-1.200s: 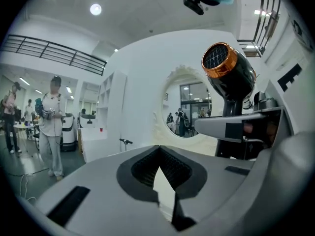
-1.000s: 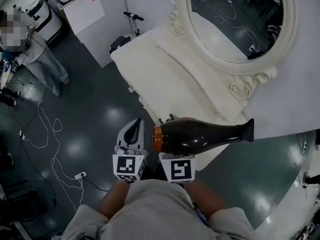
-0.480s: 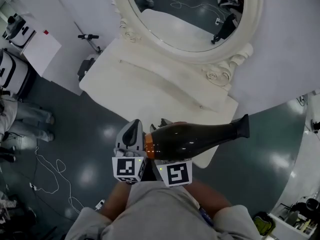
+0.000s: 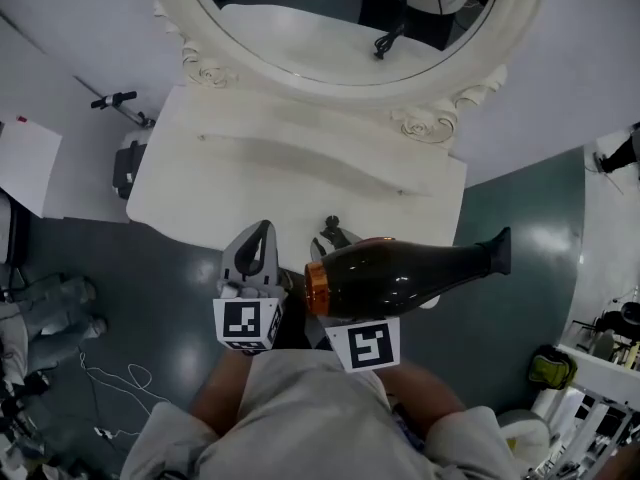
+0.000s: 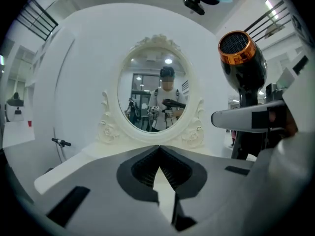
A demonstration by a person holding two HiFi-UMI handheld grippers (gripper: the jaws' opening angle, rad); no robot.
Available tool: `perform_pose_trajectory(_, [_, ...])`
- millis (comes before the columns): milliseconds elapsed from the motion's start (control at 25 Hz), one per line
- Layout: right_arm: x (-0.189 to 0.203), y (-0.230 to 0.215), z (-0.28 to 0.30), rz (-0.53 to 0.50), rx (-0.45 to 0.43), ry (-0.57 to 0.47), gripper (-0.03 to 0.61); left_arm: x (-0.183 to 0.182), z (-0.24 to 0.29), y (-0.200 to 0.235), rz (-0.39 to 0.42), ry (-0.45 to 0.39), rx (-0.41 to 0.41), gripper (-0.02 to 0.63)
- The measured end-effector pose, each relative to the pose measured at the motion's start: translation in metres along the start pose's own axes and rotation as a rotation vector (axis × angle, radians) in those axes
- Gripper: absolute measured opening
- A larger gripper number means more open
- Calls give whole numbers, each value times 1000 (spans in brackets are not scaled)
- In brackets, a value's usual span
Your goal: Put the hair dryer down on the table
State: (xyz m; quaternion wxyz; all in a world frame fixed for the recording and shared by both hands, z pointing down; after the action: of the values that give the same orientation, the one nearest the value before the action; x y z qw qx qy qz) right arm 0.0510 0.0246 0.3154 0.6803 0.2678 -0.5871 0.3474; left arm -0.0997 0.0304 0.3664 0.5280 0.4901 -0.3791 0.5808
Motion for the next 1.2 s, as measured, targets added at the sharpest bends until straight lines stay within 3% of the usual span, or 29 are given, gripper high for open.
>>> perform_pose_trajectory(280, [18, 12, 20, 62, 152, 78, 132, 11, 23, 25, -19, 40, 152, 6])
perform_pose_trajectory(560, [30, 4, 30, 140, 251, 112, 132, 28, 32, 36, -31, 64, 227, 8])
perform_pose_trajectory(920, [49, 17, 50, 253, 276, 140, 132, 52, 32, 48, -44, 114, 267, 8])
perform_pose_trajectory(1200, [67, 29, 72, 304, 251, 204, 132, 61, 27, 60, -45, 135, 237, 6])
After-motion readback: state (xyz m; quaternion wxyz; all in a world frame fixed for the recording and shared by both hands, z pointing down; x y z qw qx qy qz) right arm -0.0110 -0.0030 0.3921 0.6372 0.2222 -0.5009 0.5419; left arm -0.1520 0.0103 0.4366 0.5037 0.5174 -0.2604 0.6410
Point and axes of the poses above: the fingertips, and each gripper's own axes: z forward along the fingers, y to its left, x out of its underside, the point moved 7 cm from there along -z, backward along the fingers
